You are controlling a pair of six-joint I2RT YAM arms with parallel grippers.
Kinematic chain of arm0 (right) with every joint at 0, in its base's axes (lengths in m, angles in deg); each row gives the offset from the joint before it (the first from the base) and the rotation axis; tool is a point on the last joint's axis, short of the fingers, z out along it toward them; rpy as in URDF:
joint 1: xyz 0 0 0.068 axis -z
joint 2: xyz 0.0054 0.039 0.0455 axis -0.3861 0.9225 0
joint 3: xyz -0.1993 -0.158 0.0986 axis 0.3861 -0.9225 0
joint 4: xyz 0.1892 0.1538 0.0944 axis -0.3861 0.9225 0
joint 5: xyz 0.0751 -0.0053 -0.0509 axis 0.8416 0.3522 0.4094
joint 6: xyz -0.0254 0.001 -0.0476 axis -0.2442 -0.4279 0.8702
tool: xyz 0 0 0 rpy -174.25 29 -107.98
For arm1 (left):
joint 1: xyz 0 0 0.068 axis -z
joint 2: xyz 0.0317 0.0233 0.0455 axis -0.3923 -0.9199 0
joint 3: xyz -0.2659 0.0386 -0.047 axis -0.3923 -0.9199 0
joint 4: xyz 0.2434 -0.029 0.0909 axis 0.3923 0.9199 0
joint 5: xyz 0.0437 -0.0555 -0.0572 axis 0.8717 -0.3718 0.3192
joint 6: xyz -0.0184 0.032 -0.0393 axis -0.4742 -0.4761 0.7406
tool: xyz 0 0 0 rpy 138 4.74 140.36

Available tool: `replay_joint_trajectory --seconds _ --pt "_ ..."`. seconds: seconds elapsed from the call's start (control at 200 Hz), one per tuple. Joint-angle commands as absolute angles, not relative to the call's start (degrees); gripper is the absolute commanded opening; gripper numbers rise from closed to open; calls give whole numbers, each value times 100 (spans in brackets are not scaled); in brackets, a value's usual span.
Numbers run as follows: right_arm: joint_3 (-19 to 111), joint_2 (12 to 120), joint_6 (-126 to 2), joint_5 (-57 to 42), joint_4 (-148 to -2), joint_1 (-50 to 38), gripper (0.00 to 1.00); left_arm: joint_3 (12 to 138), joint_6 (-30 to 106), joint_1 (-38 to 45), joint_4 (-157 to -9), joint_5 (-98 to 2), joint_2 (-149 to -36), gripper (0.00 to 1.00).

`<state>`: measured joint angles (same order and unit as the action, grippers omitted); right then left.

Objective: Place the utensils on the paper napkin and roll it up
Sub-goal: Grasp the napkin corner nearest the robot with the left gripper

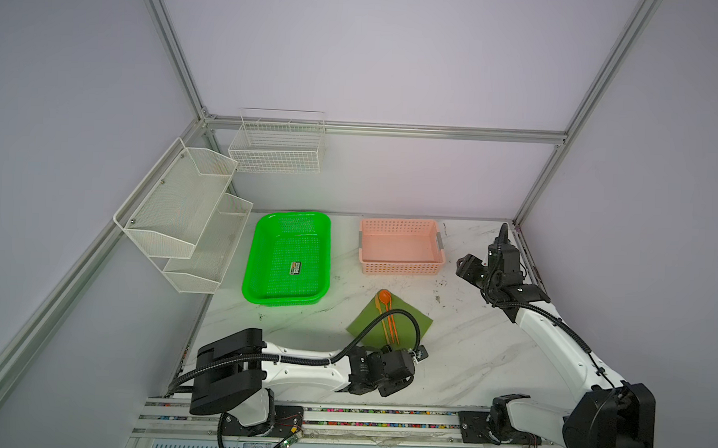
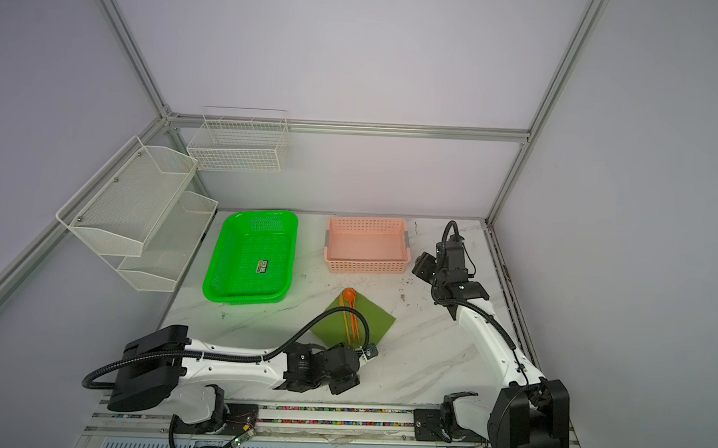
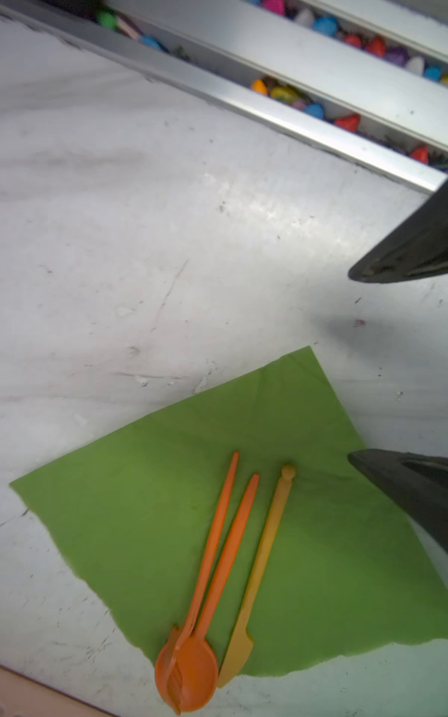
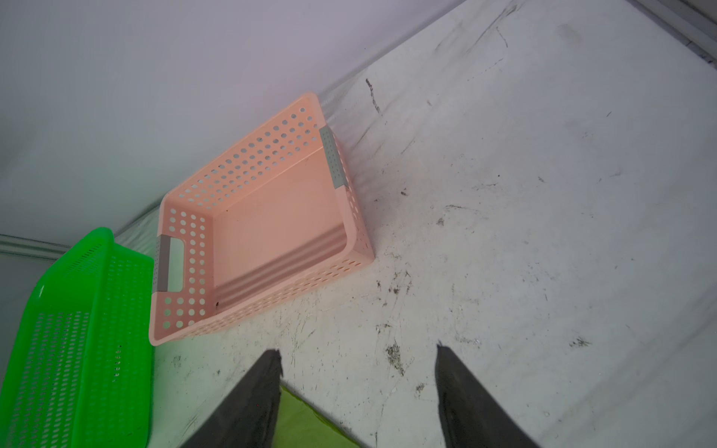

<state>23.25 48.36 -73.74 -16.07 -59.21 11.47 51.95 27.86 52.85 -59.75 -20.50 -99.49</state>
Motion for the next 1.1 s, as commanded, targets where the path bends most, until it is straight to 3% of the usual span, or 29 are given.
replay_joint_trajectory --seconds 0.0,0.49,1.095 --pt "2180 4825 -7358 -1383 -5983 1172 65 5495 2610 5297 -5966 -1530 -9935 65" --pt "1934 4678 -7315 -1195 -6182 1175 65 5502 2358 5315 -6378 -1313 -10272 64" --pt "1911 4535 -7386 -1076 -6288 1184 65 5687 2059 5363 -6726 -1076 -10700 56"
